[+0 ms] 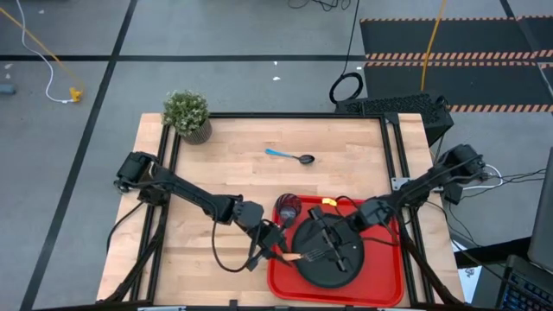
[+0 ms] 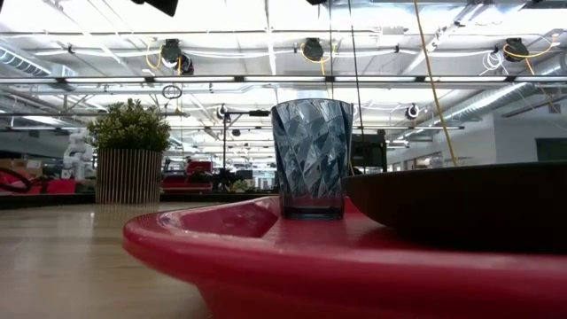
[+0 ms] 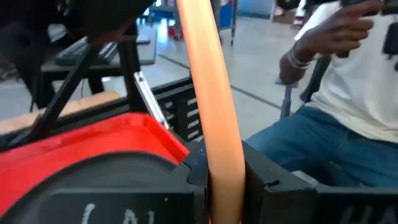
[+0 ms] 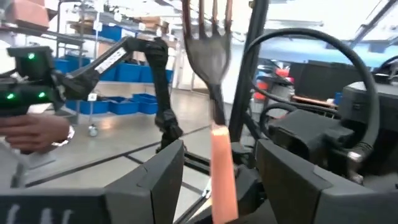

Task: Pick and place plate/cup/fork/spoon on tray
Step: Put the black plate on the tray

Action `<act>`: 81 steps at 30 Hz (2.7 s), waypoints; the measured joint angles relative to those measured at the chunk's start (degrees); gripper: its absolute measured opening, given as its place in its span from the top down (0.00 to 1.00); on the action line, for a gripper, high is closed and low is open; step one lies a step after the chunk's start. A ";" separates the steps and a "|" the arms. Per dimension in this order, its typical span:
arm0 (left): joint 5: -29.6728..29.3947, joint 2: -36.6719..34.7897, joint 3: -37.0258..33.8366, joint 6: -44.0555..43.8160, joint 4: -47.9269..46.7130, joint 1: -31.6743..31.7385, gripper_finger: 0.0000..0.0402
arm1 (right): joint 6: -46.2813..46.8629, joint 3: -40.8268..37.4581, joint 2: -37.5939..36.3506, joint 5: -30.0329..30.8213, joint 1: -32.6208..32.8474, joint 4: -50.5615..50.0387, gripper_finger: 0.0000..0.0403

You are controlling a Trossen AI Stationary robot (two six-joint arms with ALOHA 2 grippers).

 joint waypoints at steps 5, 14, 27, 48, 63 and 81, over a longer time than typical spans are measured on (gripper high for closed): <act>1.62 1.53 -0.03 0.60 -0.48 0.35 0.90 | 0.02 0.02 2.09 -2.09 -1.06 2.60 0.55; 5.93 2.80 -0.01 -0.10 -2.77 1.97 0.90 | -1.85 0.35 2.97 -7.46 -1.66 1.62 0.58; 8.90 4.15 0.05 1.37 1.04 2.84 0.90 | -3.17 0.35 2.99 -13.13 -2.07 -0.16 0.69; 9.57 4.13 0.03 0.58 1.41 3.33 0.90 | -4.79 4.48 8.80 -10.36 -2.03 0.47 0.72; 9.53 4.11 0.03 2.71 1.43 2.87 0.90 | -6.86 5.03 9.57 -13.31 -2.16 1.47 0.92; -13.61 3.13 -0.01 -1.35 -0.50 0.47 0.48 | 2.64 5.02 0.34 -5.01 -1.43 -12.40 0.92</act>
